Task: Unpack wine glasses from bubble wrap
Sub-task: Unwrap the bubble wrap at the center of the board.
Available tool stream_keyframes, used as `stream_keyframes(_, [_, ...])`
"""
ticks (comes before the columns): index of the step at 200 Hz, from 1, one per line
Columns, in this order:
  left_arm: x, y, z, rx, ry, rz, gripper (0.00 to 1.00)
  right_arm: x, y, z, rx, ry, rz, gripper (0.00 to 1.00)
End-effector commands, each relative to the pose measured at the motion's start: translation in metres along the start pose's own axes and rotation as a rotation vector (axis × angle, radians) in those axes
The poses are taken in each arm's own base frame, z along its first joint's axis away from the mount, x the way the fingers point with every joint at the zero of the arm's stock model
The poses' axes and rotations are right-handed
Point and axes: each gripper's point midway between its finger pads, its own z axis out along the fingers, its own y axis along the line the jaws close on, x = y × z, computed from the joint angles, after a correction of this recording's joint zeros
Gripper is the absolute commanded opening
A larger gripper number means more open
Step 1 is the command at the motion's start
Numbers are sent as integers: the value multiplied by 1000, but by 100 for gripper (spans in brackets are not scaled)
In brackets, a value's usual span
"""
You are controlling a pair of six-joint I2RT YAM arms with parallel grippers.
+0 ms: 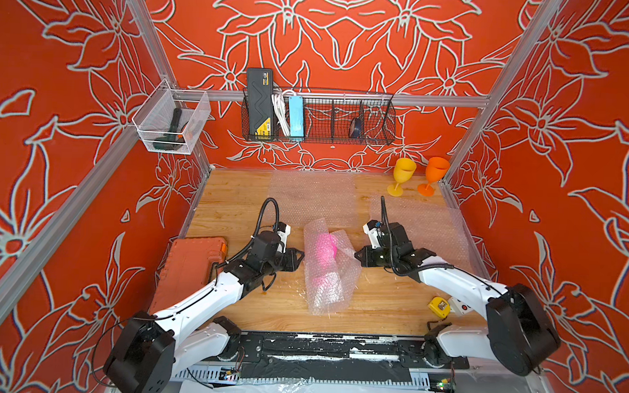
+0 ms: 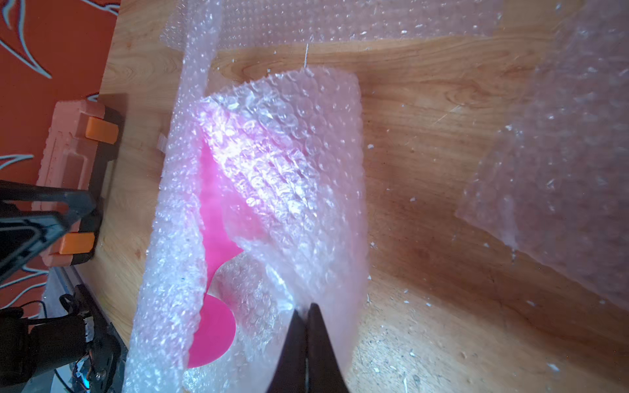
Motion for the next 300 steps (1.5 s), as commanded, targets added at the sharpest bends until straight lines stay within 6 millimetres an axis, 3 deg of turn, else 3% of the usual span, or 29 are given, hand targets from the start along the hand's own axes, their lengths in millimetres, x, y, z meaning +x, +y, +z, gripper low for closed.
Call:
stream_keyframes(1, [-14, -16, -6, 61, -27, 12, 39, -3, 2, 2, -19, -6, 17, 0])
stream_keyframes(44, [-14, -54, 4, 211, 28, 33, 49, -2, 0, 0, -2, -13, 17, 0])
stream_keyframes(88, [-13, -102, 29, 289, 72, 70, 48, -3, -1, 1, 5, -6, 18, 0])
stream_keyframes(103, [-11, -108, 40, 287, 92, 73, 46, -3, -3, -1, 18, -10, 16, 0])
stream_keyframes(135, [10, -88, 63, 221, 161, 70, 47, -4, -6, -6, 38, -18, 3, 0])
stream_keyframes(161, [28, -55, 72, 99, 205, 73, 47, -3, -6, -6, 36, -17, 5, 0])
stream_keyframes(220, [10, 43, 29, -161, 96, -35, 45, -4, -15, -9, 58, -22, 5, 0])
stream_keyframes(241, [2, 68, 13, -241, 65, -83, 40, -5, -16, -9, 57, -25, 10, 0])
stream_keyframes(263, [-19, 58, -3, -217, -14, -103, 40, -2, -18, -8, 54, -17, 18, 0])
stream_keyframes(300, [-70, 12, -37, -95, -153, -71, 40, 4, -22, -5, 59, -3, 23, 1])
